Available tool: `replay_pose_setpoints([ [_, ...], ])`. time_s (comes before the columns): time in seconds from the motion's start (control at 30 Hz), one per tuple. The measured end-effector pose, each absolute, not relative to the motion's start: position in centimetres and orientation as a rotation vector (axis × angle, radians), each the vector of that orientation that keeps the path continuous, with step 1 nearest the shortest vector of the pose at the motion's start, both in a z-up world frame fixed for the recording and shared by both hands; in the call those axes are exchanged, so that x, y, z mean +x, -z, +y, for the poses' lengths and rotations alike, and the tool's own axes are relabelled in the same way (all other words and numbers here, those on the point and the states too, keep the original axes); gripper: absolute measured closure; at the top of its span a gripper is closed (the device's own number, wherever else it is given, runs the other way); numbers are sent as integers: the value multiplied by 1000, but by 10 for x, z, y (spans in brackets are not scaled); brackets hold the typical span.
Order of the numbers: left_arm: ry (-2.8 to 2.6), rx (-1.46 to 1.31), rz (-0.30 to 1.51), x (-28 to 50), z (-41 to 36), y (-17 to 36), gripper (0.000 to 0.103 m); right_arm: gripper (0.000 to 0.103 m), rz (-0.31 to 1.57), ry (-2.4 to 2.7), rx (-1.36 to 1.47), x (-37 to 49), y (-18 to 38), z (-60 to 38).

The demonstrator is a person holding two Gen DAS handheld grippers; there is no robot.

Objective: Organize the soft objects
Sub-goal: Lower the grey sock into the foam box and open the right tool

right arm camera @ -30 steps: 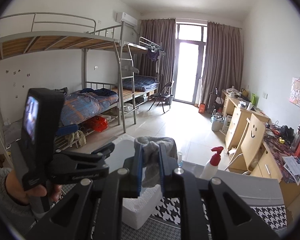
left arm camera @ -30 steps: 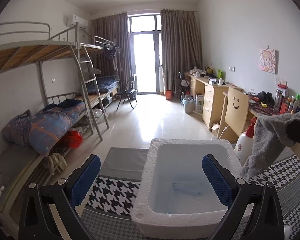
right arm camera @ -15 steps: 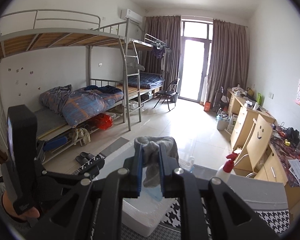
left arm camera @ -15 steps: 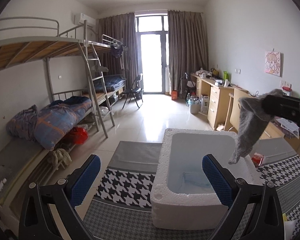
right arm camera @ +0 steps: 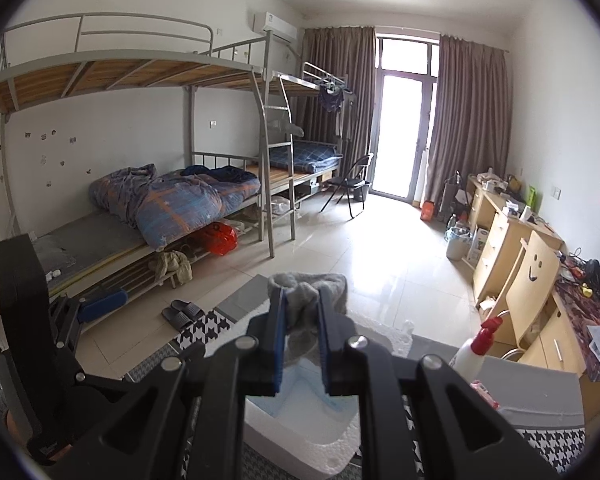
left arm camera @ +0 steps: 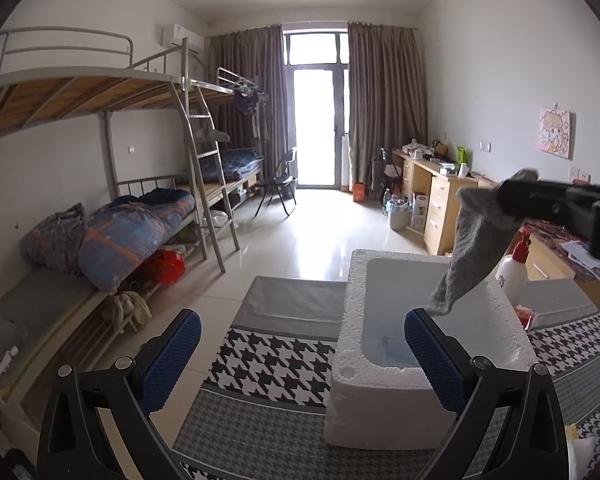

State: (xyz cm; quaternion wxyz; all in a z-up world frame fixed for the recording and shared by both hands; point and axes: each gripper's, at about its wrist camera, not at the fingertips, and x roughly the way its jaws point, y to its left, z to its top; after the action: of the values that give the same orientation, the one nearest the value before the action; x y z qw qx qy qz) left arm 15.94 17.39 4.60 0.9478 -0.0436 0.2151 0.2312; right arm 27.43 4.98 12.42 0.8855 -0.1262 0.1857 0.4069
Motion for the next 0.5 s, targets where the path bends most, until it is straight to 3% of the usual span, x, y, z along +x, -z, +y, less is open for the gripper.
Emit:
replay_pose_setpoints([
  [0.5, -473, -100, 452, 149, 178, -37, 1, 85, 553, -832, -298, 301, -90, 73],
])
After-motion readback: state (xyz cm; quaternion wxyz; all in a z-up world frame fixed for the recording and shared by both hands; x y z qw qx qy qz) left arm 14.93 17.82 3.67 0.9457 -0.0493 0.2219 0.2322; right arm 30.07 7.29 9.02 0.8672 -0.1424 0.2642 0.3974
